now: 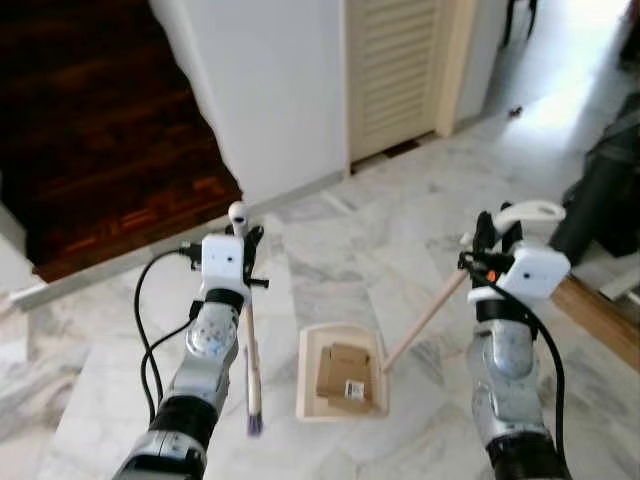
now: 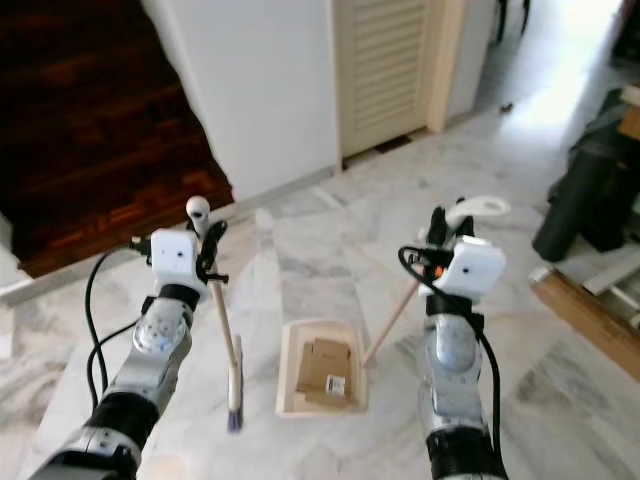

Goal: Sweep floor

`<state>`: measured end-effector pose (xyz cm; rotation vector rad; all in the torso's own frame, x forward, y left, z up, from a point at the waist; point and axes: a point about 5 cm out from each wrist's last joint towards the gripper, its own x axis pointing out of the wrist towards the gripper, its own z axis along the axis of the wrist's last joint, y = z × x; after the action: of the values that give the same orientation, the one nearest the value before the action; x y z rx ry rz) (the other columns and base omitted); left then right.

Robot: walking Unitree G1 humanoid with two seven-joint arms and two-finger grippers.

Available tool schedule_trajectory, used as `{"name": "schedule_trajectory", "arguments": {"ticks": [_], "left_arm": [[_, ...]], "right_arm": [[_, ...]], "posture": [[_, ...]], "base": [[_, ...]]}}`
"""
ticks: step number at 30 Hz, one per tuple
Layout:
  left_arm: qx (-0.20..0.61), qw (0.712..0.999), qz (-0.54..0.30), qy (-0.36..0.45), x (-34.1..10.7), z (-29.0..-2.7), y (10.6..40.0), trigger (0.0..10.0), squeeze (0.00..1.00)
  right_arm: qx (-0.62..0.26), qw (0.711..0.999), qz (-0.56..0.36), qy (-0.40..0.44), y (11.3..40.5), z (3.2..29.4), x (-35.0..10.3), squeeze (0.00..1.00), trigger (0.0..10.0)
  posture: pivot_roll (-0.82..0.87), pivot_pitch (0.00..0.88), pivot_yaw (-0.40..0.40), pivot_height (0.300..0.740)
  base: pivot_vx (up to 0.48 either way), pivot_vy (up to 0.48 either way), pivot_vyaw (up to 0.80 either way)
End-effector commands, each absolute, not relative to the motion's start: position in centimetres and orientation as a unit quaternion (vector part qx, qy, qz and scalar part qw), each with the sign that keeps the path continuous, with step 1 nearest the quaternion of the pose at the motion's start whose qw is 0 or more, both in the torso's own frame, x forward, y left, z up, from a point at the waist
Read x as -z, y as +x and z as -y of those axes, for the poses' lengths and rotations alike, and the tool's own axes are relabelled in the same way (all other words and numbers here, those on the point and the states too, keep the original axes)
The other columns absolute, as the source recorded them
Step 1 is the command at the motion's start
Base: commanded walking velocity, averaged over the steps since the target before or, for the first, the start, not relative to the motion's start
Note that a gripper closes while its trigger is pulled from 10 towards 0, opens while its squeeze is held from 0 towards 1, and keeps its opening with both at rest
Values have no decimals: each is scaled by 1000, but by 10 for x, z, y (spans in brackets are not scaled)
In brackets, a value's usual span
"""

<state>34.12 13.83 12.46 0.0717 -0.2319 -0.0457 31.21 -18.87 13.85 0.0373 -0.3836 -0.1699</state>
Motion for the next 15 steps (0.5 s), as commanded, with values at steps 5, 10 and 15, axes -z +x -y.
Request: {"name": "schedule_trajectory", "arguments": {"ticks": [5,10,15], "left_arm": [[8,989,140,52,-138,-151,344,10000,0],[-14,990,136,31,-135,-154,340,10000,0],[-17,990,135,29,-134,-157,339,10000,0]], "right_arm": [[71,973,218,32,317,177,-152,0,10000],[63,976,207,29,317,179,-148,0,10000],[66,975,210,28,317,181,-150,0,10000]], "posture": [[-126,0,78,740],[-118,0,59,740],[-117,0,60,740]], "base": [[0,0,0],[0,0,0],[0,0,0]]}}
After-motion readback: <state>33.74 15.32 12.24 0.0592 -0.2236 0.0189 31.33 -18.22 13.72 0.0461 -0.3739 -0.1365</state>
